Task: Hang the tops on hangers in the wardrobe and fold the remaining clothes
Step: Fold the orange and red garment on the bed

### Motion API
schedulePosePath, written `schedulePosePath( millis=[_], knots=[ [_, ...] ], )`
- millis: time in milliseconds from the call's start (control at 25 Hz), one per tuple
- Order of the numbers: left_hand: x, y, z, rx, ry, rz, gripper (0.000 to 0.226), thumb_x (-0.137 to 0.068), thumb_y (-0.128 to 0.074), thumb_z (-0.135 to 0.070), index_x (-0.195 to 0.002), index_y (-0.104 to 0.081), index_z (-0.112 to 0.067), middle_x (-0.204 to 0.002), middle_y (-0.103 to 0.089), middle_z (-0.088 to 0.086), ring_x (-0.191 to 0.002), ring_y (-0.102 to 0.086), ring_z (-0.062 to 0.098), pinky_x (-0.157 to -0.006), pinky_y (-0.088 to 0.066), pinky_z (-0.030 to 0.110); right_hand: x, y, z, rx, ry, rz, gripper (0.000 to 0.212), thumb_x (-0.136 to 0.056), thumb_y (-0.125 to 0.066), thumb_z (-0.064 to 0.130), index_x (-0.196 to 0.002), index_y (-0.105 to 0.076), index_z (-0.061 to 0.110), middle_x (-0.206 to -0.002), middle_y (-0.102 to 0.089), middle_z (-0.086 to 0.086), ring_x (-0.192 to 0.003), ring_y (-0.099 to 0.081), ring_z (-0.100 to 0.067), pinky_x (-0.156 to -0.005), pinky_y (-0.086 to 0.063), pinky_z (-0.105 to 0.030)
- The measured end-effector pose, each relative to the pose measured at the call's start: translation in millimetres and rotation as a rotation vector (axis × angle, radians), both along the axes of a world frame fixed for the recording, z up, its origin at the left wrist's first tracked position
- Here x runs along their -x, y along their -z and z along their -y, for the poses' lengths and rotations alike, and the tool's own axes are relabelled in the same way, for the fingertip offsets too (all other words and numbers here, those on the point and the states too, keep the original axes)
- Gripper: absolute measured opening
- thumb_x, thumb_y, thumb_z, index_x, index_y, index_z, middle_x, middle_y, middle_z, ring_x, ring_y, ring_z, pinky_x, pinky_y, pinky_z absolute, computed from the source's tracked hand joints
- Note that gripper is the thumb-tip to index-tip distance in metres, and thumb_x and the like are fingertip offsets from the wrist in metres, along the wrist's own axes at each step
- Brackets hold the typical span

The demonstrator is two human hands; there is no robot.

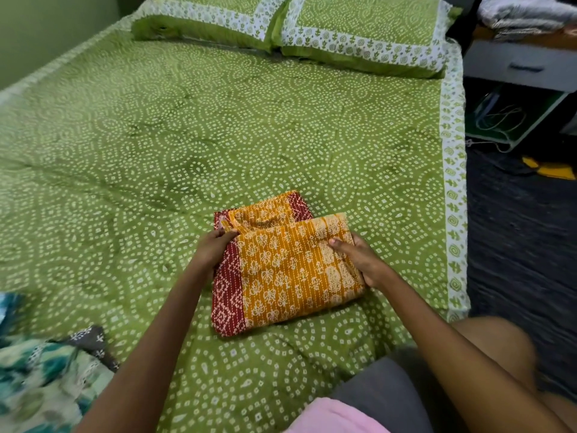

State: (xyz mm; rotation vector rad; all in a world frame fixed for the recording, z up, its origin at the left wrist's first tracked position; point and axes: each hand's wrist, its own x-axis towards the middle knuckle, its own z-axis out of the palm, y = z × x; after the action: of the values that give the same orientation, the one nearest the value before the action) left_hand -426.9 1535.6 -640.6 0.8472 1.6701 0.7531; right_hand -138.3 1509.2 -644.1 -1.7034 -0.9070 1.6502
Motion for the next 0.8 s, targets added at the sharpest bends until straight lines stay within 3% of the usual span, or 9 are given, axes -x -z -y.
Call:
schedulePosePath(
  millis=[200, 240, 320, 360, 440, 520, 600, 720, 800],
  knots=[
    [13.0, 2.7, 27.8, 0.230, -0.039, 0.436, 0.039, -0.091, -0.051, -0.042, -0.101, -0.055, -0.005, -0.073, -0.059, 0.010, -0.058, -0.059, 0.020, -0.055, -0.054, 0.031, -1.7, 1.2, 13.4, 0.086, -0.126, 0.018, 0.128, -0.054, -0.079, 0.053, -0.149, -0.005, 0.009, -0.151, -0.027, -0.017, -0.136, -0.030, -0.031, -0.107, -0.029, -0.038],
    [11.5, -3.0, 26.7, 0.263, -0.002, 0.455, 0.045, -0.086, -0.053, -0.048, -0.104, -0.055, -0.006, -0.078, -0.060, 0.009, -0.063, -0.060, 0.020, -0.058, -0.053, 0.030, -4.1, 3.6, 14.0, 0.107, -0.125, 0.013, 0.125, -0.059, -0.080, 0.044, -0.149, -0.002, 0.007, -0.150, -0.027, -0.019, -0.136, -0.030, -0.032, -0.108, -0.027, -0.039],
    [6.9, -8.1, 21.7, 0.293, 0.014, 0.365, 0.071, -0.081, -0.054, -0.059, -0.131, -0.044, -0.010, -0.124, -0.055, 0.020, -0.107, -0.056, 0.033, -0.090, -0.047, 0.043, -9.4, 5.0, 13.5, 0.122, -0.099, -0.018, 0.115, -0.069, -0.079, 0.027, -0.149, 0.001, 0.006, -0.150, -0.026, -0.020, -0.137, -0.027, -0.033, -0.112, -0.020, -0.044],
    [1.9, -10.5, 19.3, 0.291, -0.012, 0.263, 0.079, -0.082, -0.052, -0.061, -0.142, -0.033, -0.012, -0.145, -0.035, 0.021, -0.129, -0.039, 0.036, -0.104, -0.034, 0.049, -12.0, 4.5, 13.8, 0.141, -0.107, -0.031, 0.120, -0.063, -0.083, 0.030, -0.149, -0.002, 0.006, -0.149, -0.029, -0.020, -0.136, -0.028, -0.033, -0.113, -0.018, -0.046],
    [-4.3, -8.5, 14.4, 0.258, -0.019, 0.084, 0.078, -0.087, -0.053, -0.054, -0.146, -0.026, -0.011, -0.154, -0.016, 0.019, -0.140, -0.021, 0.035, -0.110, -0.023, 0.049, -14.8, 2.8, 17.5, 0.176, -0.161, -0.074, 0.126, -0.046, -0.086, 0.037, -0.146, -0.017, 0.001, -0.142, -0.041, -0.018, -0.135, -0.032, -0.031, -0.114, -0.017, -0.049],
    [-8.0, -7.8, 8.4, 0.263, 0.060, 0.048, 0.056, -0.093, -0.053, -0.035, -0.136, -0.040, -0.001, -0.142, -0.040, 0.024, -0.120, -0.049, 0.033, -0.097, -0.042, 0.041, -16.6, 3.4, 21.3, 0.185, -0.194, -0.056, 0.127, -0.044, -0.087, 0.044, -0.144, -0.024, -0.001, -0.140, -0.045, -0.015, -0.134, -0.035, -0.029, -0.113, -0.022, -0.047],
    [-1.4, -3.7, 6.3, 0.236, 0.092, 0.002, 0.029, -0.094, -0.053, -0.021, -0.107, -0.055, 0.005, -0.092, -0.066, 0.022, -0.075, -0.063, 0.021, -0.070, -0.054, 0.031, -13.5, 1.3, 25.7, 0.178, -0.179, 0.020, 0.119, -0.060, -0.080, 0.044, -0.148, -0.010, 0.003, -0.147, -0.034, -0.016, -0.136, -0.031, -0.030, -0.111, -0.026, -0.041],
    [18.5, 1.5, 5.2, 0.126, -0.027, -0.133, 0.020, -0.090, -0.058, -0.012, -0.075, -0.053, 0.001, -0.067, -0.052, 0.012, -0.046, -0.054, 0.015, -0.047, -0.050, 0.027, -13.6, 5.7, 25.6, 0.113, -0.186, 0.071, 0.103, -0.078, -0.070, 0.038, -0.148, -0.002, 0.004, -0.150, -0.024, -0.017, -0.137, -0.026, -0.032, -0.108, -0.029, -0.036],
    [15.7, -9.4, 5.9, -0.049, 0.020, -0.339, 0.021, -0.093, -0.055, -0.012, -0.077, -0.056, 0.001, -0.072, -0.057, 0.013, -0.050, -0.055, 0.017, -0.050, -0.049, 0.028, -11.0, 0.0, 24.4, 0.131, -0.205, 0.052, 0.100, -0.074, -0.072, 0.041, -0.145, -0.012, 0.003, -0.144, -0.034, -0.019, -0.132, -0.036, -0.031, -0.104, -0.034, -0.033]
  ],
)
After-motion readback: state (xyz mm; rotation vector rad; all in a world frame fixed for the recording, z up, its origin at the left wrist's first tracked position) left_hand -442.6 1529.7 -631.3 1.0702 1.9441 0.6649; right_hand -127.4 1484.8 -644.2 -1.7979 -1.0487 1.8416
